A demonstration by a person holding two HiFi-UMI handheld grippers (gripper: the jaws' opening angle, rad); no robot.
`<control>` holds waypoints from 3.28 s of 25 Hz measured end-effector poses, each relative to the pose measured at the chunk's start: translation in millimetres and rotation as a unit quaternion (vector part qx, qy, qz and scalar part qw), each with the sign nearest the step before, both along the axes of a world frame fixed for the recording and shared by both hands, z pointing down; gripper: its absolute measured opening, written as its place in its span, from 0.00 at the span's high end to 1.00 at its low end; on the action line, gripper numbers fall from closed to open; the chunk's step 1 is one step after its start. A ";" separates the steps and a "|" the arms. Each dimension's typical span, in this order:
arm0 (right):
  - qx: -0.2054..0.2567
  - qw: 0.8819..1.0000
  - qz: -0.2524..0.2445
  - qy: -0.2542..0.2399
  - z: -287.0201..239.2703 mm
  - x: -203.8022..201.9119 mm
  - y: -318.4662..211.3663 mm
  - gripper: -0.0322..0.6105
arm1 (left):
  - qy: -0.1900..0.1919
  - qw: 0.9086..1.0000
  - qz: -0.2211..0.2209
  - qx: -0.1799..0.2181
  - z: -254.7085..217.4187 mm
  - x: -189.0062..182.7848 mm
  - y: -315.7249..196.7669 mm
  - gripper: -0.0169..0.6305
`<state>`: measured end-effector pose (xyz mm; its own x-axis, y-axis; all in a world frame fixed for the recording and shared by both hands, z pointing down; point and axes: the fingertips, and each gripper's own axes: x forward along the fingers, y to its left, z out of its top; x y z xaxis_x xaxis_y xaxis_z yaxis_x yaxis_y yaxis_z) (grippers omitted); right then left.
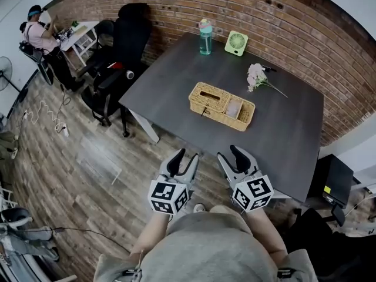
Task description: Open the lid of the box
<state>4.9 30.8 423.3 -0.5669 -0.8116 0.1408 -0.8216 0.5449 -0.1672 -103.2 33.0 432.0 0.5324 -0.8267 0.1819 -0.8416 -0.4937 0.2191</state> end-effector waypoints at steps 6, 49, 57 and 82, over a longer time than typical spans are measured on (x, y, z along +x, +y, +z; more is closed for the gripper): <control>-0.003 1.000 0.003 0.015 5.5 3.5 -15.2 0.64 | 0.006 1.000 -0.007 -0.008 5.2 -4.0 -12.3 0.69; -0.075 0.978 -0.053 0.188 115.9 24.8 -229.1 0.64 | -0.003 0.998 -0.041 -0.048 30.9 6.9 -214.5 0.69; -0.079 0.954 -0.074 0.279 141.5 18.3 -238.2 0.63 | -0.005 0.998 -0.048 -0.046 31.2 1.0 -226.2 0.69; -0.039 0.932 -0.069 0.352 136.6 19.3 -243.7 0.64 | 0.001 0.997 -0.048 -0.053 32.1 -6.1 -219.8 0.70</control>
<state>24.1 -212.9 559.8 -0.4101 -0.7096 0.5730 -0.6649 0.6626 0.3447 -109.3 -186.8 464.1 0.4514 -0.8506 0.2696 -0.8836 -0.3840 0.2678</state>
